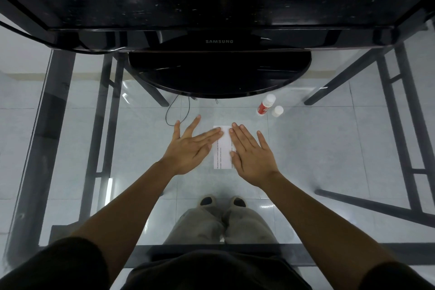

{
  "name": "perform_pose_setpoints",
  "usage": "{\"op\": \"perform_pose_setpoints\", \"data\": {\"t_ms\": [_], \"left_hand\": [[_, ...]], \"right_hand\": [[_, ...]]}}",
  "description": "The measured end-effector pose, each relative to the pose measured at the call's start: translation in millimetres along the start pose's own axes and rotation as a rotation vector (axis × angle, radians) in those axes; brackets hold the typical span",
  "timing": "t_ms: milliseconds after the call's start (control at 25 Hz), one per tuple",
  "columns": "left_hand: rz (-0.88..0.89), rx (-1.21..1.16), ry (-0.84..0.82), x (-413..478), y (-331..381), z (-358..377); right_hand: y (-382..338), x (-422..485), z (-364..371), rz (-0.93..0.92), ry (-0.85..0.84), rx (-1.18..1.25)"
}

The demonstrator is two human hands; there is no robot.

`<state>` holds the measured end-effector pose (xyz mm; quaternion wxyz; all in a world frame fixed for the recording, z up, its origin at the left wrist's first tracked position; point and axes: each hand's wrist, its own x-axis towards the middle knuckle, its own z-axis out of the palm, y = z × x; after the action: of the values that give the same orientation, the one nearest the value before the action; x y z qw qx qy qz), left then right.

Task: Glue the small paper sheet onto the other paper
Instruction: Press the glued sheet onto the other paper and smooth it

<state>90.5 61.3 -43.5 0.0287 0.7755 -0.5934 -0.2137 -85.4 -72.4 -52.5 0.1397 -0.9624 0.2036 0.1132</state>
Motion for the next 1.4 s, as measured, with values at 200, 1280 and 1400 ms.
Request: {"op": "perform_pose_setpoints", "data": {"t_ms": [200,1280,1400], "left_hand": [[-0.170,0.019,0.080,0.1,16.4,10.4],[-0.448,0.210,0.149,-29.4,87.1,39.6],[-0.447,0.181,0.153,-34.4,90.6,38.7]], "right_hand": [[0.7,0.1,0.9,0.005,-0.002,-0.008],[-2.1,0.0,-1.1,0.039,-0.001,-0.062],[-2.7,-1.2,-1.4,0.033,0.000,-0.083]]}}
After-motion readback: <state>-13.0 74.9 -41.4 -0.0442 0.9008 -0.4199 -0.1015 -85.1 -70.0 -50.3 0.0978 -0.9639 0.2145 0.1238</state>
